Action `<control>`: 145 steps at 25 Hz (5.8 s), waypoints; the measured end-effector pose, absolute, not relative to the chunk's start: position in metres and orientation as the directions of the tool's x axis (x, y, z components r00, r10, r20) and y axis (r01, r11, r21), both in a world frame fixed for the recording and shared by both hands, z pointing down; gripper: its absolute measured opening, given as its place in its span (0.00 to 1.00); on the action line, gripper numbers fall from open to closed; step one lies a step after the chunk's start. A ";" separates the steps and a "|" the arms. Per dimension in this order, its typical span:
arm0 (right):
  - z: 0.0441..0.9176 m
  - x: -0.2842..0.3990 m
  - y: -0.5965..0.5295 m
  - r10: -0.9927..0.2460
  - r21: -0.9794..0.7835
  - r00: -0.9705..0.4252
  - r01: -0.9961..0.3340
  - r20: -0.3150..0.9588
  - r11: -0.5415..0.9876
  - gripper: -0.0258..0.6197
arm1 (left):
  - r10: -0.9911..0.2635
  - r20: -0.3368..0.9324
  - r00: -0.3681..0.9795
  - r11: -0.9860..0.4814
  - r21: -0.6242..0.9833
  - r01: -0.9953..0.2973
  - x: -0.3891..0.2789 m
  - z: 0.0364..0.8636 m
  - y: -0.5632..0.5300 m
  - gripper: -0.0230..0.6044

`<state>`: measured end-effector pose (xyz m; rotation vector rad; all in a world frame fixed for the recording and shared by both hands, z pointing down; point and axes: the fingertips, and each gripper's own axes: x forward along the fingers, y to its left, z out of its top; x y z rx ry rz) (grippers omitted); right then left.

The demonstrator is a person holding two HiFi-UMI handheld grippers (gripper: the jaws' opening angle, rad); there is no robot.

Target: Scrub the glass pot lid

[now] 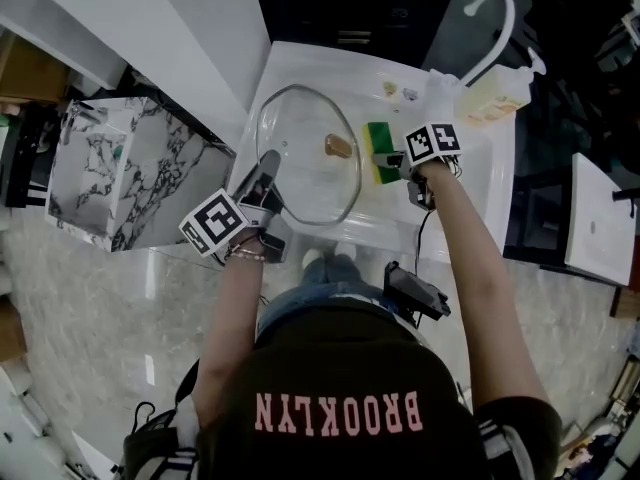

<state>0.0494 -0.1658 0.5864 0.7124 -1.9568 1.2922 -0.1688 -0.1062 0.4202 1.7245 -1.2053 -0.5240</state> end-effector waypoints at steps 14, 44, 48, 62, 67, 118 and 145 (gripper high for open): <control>0.492 0.091 -0.163 -0.337 -0.694 -0.776 -0.629 0.534 0.349 0.47 | -0.769 0.307 0.561 -0.210 0.708 -0.674 -0.098 0.390 -0.139 0.08; 0.453 0.262 -0.097 -0.690 -0.704 -0.580 -0.695 0.432 0.143 0.47 | -0.144 0.741 0.656 -0.989 -0.119 -0.082 0.135 0.436 -0.116 0.08; 0.452 0.281 -0.090 -0.705 -0.682 -0.547 -0.721 0.452 0.123 0.47 | -0.115 0.784 0.610 -0.973 -0.211 0.088 0.137 0.456 -0.113 0.08; 0.464 0.259 -0.087 -0.645 -0.624 -0.564 -0.763 0.516 0.168 0.47 | 0.028 0.823 0.567 -0.883 -0.246 0.400 0.114 0.496 -0.094 0.09; 0.470 0.242 -0.084 -0.570 -0.561 -0.587 -0.790 0.575 0.247 0.47 | 0.094 0.836 0.540 -0.838 -0.226 0.496 0.092 0.509 -0.081 0.09; 0.602 0.095 -0.085 0.191 -0.572 -0.573 -0.614 0.797 0.543 0.47 | -0.148 0.880 0.450 -0.569 -0.448 0.689 0.028 0.565 -0.057 0.09; 0.612 0.146 -0.147 -0.137 -0.452 -0.601 -0.714 0.787 0.535 0.46 | -0.135 0.889 0.438 -0.572 -0.431 0.698 0.025 0.566 -0.057 0.09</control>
